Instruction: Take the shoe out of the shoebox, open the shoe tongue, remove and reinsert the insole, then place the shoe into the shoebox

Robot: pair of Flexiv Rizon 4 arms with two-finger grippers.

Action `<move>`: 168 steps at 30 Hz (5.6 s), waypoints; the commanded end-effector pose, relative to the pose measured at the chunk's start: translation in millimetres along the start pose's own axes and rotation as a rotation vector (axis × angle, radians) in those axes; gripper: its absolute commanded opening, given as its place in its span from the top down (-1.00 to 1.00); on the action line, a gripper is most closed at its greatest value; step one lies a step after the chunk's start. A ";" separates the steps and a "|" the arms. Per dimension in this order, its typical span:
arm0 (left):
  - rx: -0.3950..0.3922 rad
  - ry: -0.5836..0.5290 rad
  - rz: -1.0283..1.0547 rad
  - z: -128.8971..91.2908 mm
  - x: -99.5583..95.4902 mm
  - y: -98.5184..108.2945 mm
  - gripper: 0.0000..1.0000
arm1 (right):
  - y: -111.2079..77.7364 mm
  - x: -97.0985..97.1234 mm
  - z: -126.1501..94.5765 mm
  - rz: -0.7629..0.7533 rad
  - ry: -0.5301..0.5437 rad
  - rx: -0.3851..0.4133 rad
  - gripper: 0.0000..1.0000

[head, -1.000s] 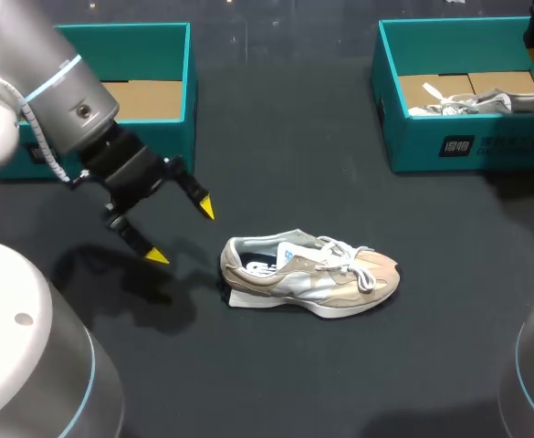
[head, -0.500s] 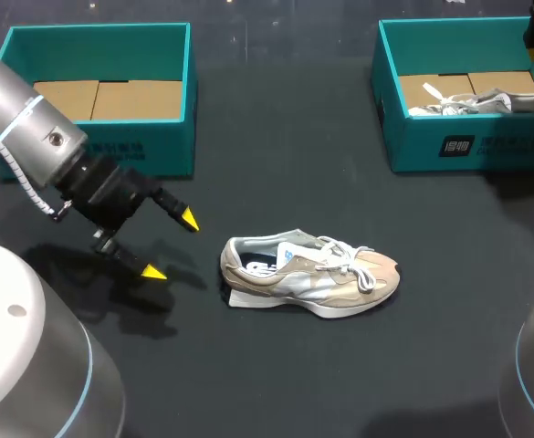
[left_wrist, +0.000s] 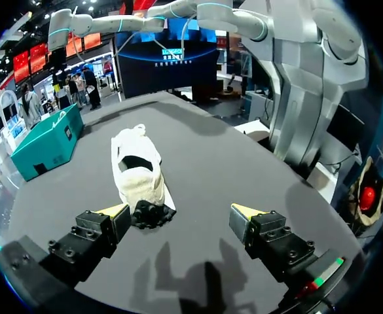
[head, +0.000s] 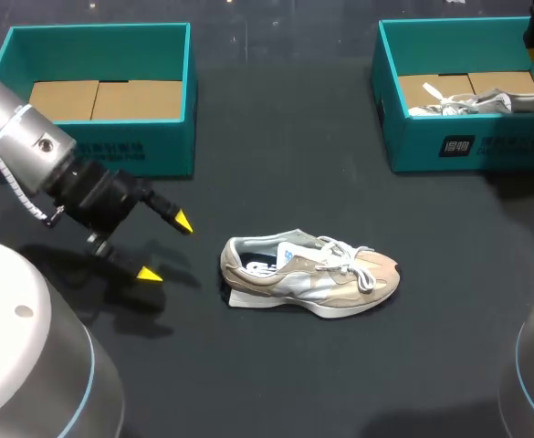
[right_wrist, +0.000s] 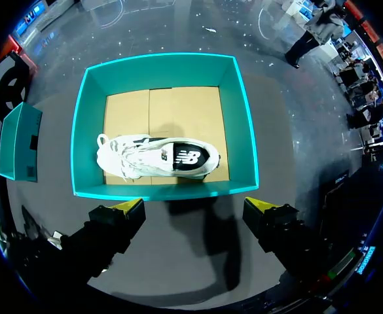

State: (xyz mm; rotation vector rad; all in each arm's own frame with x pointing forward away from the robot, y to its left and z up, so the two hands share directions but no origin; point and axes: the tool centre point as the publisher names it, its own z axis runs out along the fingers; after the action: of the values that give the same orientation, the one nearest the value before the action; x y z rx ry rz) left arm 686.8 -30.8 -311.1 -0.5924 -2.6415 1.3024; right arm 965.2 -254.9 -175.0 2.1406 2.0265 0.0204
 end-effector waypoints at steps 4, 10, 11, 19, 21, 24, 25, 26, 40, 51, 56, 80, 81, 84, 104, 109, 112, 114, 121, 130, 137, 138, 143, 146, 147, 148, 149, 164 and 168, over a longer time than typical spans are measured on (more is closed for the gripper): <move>0.077 -0.054 -0.074 2.9 0.0 15.9 -1.00 | -0.8 0.0 -0.5 0.001 0.000 -0.001 -1.00; 0.091 -0.134 -0.162 6.8 -4.6 38.8 -1.00 | -0.8 0.0 -0.5 0.001 0.000 -0.001 -1.00; 0.094 -0.143 -0.176 8.5 -5.1 41.6 -1.00 | -0.8 0.0 -0.5 0.001 0.000 -0.001 -1.00; 0.130 -0.192 -0.237 16.3 5.4 46.1 -1.00 | -0.8 0.0 -0.5 0.001 0.000 -0.001 -1.00; 0.134 -0.204 -0.243 18.0 7.7 49.6 -1.00 | -0.8 0.0 -0.5 0.001 0.000 -0.001 -1.00; 0.145 -0.214 -0.255 20.0 11.3 55.8 -1.00 | -0.8 0.0 -0.5 0.001 0.000 -0.001 -1.00; 0.153 -0.211 -0.259 20.3 12.8 57.7 -1.00 | -0.8 0.0 -0.5 0.001 0.000 -0.001 -1.00; 0.154 -0.217 -0.262 20.6 14.2 59.5 -1.00 | -0.8 0.0 -0.5 0.001 0.000 -0.001 -1.00; 0.233 -0.258 -0.301 15.3 26.8 80.1 -1.00 | -0.8 0.0 -0.5 0.001 0.000 -0.001 -1.00; 0.233 -0.258 -0.301 15.3 26.8 80.1 -1.00 | -0.8 0.0 -0.5 0.001 0.000 -0.001 -1.00; 0.251 -0.252 -0.314 18.6 24.7 81.3 -1.00 | -0.8 0.0 -0.5 0.001 0.000 -0.001 -1.00; 0.271 -0.258 -0.332 46.9 12.3 65.7 -1.00 | -0.8 0.0 -0.5 0.001 0.000 -0.001 -1.00; 0.271 -0.260 -0.332 47.8 11.6 65.5 -1.00 | -0.8 0.0 -0.5 0.001 0.000 -0.001 -1.00; 0.273 -0.276 -0.328 51.4 7.4 64.7 -1.00 | -0.8 0.0 -0.5 0.001 0.000 -0.001 -1.00; 0.279 -0.322 -0.298 76.3 -34.6 57.1 -1.00 | -0.8 0.0 -0.5 0.001 0.000 -0.001 -1.00; 0.282 -0.317 -0.298 83.9 -37.2 56.3 -1.00 | -0.8 0.0 -0.5 0.001 0.000 -0.001 -1.00; 0.290 -0.320 -0.303 86.2 -40.8 56.2 -1.00 | -0.8 0.0 -0.5 0.001 0.000 -0.001 -1.00; 0.293 -0.321 -0.304 87.4 -42.5 55.3 -1.00 | -0.8 0.0 -0.5 0.001 0.000 -0.001 -1.00; 0.299 -0.311 -0.284 95.6 -40.3 45.8 -1.00 | -0.8 0.0 -0.5 0.001 0.000 -0.001 -1.00; 0.308 -0.311 -0.287 110.4 -45.9 35.4 -1.00 | -0.8 0.0 -0.5 0.001 0.000 -0.001 -1.00; 0.313 -0.308 -0.287 125.8 -49.7 27.9 -1.00 | -0.8 0.0 -0.5 0.001 0.000 -0.001 -1.00; 0.317 -0.309 -0.288 127.3 -50.6 27.4 -1.00 | -0.8 0.0 -0.5 0.001 0.000 -0.001 -1.00; 0.323 -0.310 -0.291 130.8 -53.8 26.4 -1.00 | -0.8 0.0 -0.5 0.001 0.000 -0.001 -1.00; 0.324 -0.311 -0.292 131.7 -55.3 27.4 -1.00 | -0.8 0.0 -0.5 0.001 0.000 -0.001 -1.00; 0.325 -0.311 -0.293 131.8 -56.3 28.3 -1.00 | -0.8 0.0 -0.5 0.001 0.000 -0.001 -1.00; 0.324 -0.312 -0.294 132.0 -56.8 28.7 -1.00 | -0.8 0.0 -0.5 0.001 0.000 -0.001 -1.00; 0.324 -0.312 -0.295 132.1 -57.7 29.5 -1.00 | -0.8 0.0 -0.5 0.001 0.000 -0.001 -1.00; 0.340 -0.291 -0.293 135.5 -57.8 26.8 -1.00 | -0.8 0.0 -0.5 0.001 0.000 -0.001 -1.00; 0.344 -0.288 -0.294 137.5 -57.7 26.0 -1.00 | -0.8 0.0 -0.5 0.001 0.000 -0.001 -1.00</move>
State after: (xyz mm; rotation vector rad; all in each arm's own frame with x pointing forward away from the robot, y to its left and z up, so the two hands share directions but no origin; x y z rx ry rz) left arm 706.9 -139.1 -411.7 0.0333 -2.4883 1.7919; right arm 965.2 -255.0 -175.0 2.1408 2.0264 0.0204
